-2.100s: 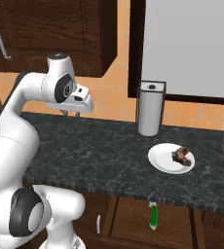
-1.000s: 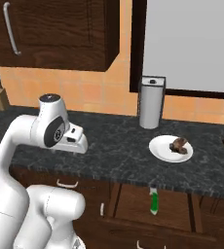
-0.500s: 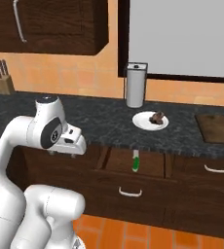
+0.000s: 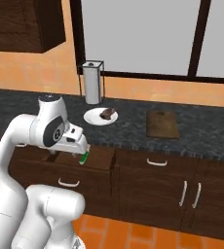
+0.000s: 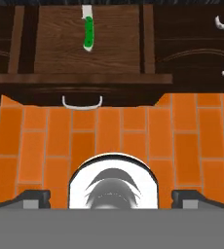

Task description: Pick up the knife from the drawer and place it on the cutting board. Then place the meat from the plate to the cutting board.

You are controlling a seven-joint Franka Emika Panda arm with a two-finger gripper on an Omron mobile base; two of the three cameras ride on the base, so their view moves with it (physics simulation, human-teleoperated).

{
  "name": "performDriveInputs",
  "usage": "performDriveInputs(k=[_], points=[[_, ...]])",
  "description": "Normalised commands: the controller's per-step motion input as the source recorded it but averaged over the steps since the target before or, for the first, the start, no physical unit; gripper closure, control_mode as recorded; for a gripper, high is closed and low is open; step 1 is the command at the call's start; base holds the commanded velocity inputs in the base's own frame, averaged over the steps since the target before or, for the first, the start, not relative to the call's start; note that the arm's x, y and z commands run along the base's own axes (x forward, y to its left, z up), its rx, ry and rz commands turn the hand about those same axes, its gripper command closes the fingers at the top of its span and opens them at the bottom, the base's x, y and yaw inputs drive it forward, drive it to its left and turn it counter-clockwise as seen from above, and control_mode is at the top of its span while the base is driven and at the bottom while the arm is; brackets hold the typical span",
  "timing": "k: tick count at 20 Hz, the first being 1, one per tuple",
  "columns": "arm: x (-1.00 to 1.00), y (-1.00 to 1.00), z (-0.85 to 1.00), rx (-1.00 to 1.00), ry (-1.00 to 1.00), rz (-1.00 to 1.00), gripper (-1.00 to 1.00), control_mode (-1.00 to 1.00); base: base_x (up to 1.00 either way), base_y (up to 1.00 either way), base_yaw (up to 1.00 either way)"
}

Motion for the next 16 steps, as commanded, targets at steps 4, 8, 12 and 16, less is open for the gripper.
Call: performDriveInputs(k=[4, 8, 12, 16], points=[[0.00, 0.00, 0.00, 0.00, 0.00, 0.00, -1.00, 1.00, 0.25, -1.00, 0.14], [0.00, 0.00, 0.00, 0.00, 0.00, 0.00, -1.00, 1.00, 0.48, -0.93, 0.29], [0.00, 0.00, 0.00, 0.00, 0.00, 0.00, -1.00, 1.00, 0.71, -0.57, 0.42], [0.00, 0.00, 0.00, 0.00, 0.00, 0.00, -1.00, 1.00, 0.63, -0.50, 0.44]])
